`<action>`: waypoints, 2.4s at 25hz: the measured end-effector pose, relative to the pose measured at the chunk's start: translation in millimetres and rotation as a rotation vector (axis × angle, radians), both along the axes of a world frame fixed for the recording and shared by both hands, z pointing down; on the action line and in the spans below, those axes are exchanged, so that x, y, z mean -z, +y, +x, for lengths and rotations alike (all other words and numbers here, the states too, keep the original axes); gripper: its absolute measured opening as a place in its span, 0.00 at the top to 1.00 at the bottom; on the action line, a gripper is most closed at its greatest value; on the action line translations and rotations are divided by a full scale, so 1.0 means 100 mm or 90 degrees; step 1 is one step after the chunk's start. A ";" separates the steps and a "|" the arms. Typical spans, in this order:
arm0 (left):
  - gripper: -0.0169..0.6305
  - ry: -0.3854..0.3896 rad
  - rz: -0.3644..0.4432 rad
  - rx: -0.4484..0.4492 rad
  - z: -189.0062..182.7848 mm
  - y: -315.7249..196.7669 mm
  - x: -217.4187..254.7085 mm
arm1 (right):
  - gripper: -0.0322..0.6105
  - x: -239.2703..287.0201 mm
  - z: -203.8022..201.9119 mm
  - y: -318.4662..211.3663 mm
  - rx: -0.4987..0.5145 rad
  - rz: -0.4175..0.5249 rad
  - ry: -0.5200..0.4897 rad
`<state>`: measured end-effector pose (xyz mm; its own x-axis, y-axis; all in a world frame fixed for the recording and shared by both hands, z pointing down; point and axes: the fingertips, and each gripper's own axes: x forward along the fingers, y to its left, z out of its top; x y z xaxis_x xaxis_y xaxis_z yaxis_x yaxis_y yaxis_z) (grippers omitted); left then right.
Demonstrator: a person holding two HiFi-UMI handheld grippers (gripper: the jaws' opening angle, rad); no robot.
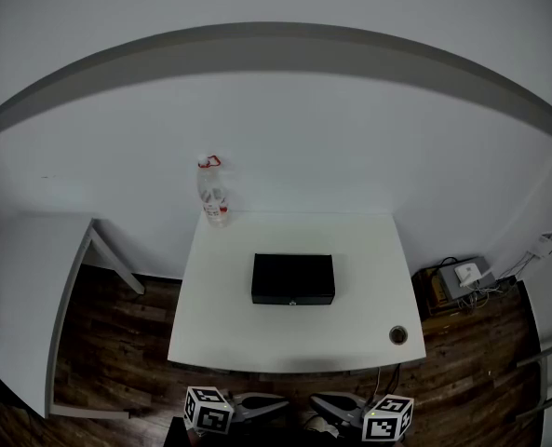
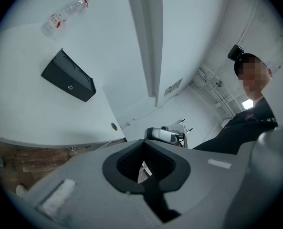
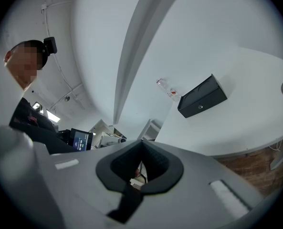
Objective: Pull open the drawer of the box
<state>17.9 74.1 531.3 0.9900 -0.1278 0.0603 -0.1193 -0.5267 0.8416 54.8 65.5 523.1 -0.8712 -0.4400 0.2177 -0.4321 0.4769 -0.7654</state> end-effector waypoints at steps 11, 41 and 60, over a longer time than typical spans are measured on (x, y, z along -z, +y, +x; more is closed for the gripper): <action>0.97 -0.039 0.020 0.010 -0.30 -0.36 -0.10 | 0.94 -0.17 0.01 -0.27 -0.077 -0.016 0.063; 0.97 -0.674 0.523 -0.187 -0.63 -3.48 -1.20 | 0.73 -1.71 -0.12 -2.68 -0.323 -0.074 0.527; 0.97 -0.680 0.438 -0.170 -0.54 -3.39 -1.29 | 0.84 -1.75 -0.17 -2.60 -0.288 -0.076 0.539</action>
<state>-36.4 -265.0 660.6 0.4930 -0.2547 0.8319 -0.3841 -0.9217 -0.0546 37.8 -194.8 698.5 -0.1586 -0.6299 0.7603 -0.9865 0.0686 -0.1490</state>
